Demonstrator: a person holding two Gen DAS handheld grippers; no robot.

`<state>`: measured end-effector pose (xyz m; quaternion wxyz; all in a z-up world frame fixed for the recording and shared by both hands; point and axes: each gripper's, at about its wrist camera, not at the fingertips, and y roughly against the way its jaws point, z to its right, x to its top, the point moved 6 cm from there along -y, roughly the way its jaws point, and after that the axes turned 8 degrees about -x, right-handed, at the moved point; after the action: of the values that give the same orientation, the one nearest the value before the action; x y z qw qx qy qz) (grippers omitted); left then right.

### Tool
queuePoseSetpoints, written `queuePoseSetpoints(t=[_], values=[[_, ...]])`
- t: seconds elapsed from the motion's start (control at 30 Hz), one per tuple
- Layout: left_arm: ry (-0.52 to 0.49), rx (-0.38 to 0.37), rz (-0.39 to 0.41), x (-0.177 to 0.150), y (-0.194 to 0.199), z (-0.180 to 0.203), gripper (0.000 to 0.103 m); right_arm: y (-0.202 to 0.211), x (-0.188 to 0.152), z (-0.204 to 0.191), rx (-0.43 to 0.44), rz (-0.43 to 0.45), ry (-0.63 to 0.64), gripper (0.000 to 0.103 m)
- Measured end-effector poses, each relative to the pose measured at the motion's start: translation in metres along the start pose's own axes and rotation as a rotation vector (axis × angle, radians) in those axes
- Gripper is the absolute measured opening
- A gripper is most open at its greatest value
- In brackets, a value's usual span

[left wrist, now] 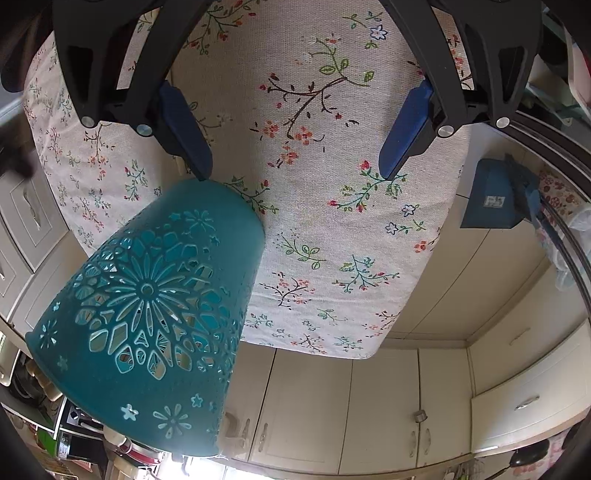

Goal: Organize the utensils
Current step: 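Raise the stick with the right gripper and release it into the bin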

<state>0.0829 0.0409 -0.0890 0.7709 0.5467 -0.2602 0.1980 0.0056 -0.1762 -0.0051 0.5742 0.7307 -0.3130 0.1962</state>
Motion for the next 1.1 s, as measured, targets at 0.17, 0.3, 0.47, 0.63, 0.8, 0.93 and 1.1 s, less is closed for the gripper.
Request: queuePoseSetpoints(t=[0.17,0.3,0.47,0.63,0.8,0.93,1.1], values=[[0.001,0.004,-0.002,0.0,-0.001,0.0,0.088,0.034,0.086,-0.03,0.09,0.21,-0.022,0.005],[0.01,0.006,0.003,0.0,-0.001,-0.001,0.088,0.033,0.147,-0.067,0.116,0.402,-0.02,0.005],[0.031,-0.015,0.028,0.002,0.004,-0.004,0.088,-0.009,0.174,-0.08,0.044,0.469,-0.03,0.005],[0.06,-0.033,0.055,0.005,0.006,-0.008,0.088,-0.044,0.169,-0.074,0.01,0.388,-0.025,0.006],[0.067,-0.032,0.062,0.007,0.006,-0.009,0.088,-0.051,0.161,-0.065,0.013,0.355,-0.014,0.006],[0.071,-0.026,0.058,0.007,0.005,-0.01,0.088,-0.052,0.156,-0.058,0.023,0.327,-0.032,0.006],[0.076,-0.009,0.048,0.005,0.006,-0.011,0.088,-0.037,0.139,-0.052,0.022,0.307,-0.012,0.013]])
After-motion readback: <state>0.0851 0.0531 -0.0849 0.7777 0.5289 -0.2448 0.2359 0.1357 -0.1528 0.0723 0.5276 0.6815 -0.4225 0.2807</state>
